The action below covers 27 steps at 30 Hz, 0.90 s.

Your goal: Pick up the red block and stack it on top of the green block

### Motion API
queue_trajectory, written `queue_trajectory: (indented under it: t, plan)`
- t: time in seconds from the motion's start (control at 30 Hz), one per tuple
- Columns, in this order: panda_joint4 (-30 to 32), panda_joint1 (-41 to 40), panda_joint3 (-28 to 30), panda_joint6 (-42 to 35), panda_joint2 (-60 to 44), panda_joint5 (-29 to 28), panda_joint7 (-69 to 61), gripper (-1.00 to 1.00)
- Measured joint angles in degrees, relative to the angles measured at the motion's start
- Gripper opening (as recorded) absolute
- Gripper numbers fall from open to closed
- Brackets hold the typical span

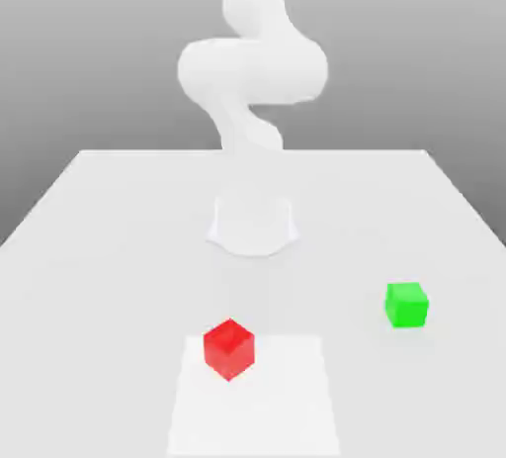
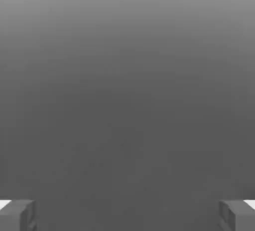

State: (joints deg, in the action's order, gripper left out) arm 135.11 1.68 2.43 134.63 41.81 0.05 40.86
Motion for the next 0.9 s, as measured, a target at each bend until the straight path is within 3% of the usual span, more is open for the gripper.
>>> queue_trajectory:
  t: [0.57, 0.73, 0.9]
  plan:
    - [26.94, 8.74, 13.46, 24.5, -35.96, -1.82, -41.07, 0.0]
    - [27.61, 8.41, 11.89, 31.74, -45.2, 3.39, -48.0, 0.0]
    - [26.53, 3.04, 4.65, 38.44, -53.34, 11.21, -53.7, 0.0]
